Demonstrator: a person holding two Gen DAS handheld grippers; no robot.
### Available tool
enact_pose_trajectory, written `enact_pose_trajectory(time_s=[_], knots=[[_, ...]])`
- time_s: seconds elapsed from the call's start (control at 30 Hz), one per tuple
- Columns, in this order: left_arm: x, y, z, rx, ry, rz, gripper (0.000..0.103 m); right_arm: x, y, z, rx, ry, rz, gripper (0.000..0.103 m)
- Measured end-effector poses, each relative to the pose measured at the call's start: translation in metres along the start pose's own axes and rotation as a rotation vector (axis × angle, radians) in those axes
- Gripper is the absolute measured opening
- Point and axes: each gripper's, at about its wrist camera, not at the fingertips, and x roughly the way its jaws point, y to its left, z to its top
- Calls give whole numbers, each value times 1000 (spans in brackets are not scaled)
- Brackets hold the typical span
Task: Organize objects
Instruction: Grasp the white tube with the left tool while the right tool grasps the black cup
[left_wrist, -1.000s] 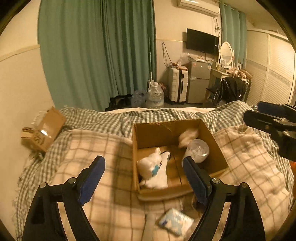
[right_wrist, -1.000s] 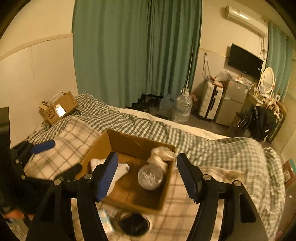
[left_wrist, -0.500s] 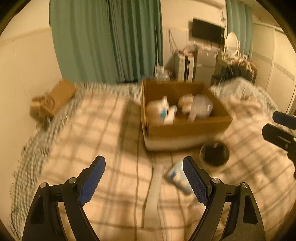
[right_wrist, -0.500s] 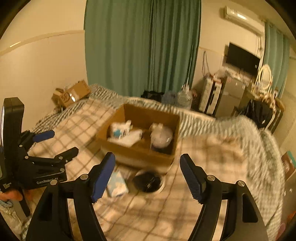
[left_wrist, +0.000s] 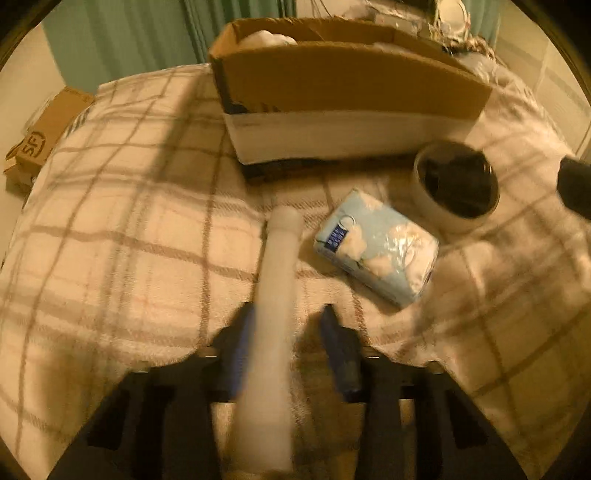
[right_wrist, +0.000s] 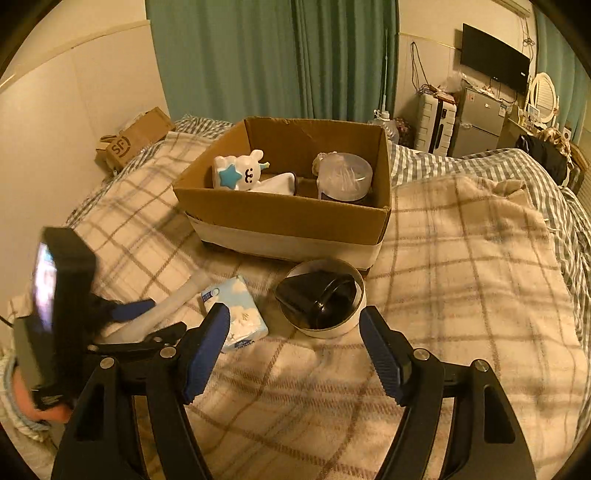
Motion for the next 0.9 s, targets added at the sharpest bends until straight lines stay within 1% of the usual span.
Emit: enact_pose_trajectory(time_s=[0.07,0.1,0.2,0.27,0.37,0.47,0.53,0.6,0.67,0.73,0.8,0.9], knots=[[-6,-2,-2,2,-19,1,14,-1,1,2,1,-2,-4,72],[-12,-2,-3,-2,-37,2,12,-3,0,2,2,-4,-5,72],[-38,-2,-6,-19,-111,-3,11,-10,-3,3,8,-24,-11,72],[-57,-2,-6,-31,-157,-19,10,-14,-9,6,14,-34,-15,72],[-77,1,-4,-60,-203,-41,10,-18,-19,11,20,-38,-32,72],[-93,9,9,-84,-252,-66,10,-25,-28,19,17,-70,-56,72],[-100,15,18,-93,-278,-76,10,-23,-32,25,10,-70,-83,75],[-104,21,26,-96,-299,-73,10,-14,-33,31,-10,-46,-94,79],[-102,25,36,-97,-310,-61,10,-1,-29,33,-37,-14,-102,79],[-97,25,42,-99,-316,-57,10,15,-23,31,-63,20,-113,83],[-90,24,43,-102,-316,-65,10,33,-15,25,-92,66,-117,88],[-77,21,40,-96,-298,-71,10,47,-10,18,-113,107,-135,89]])
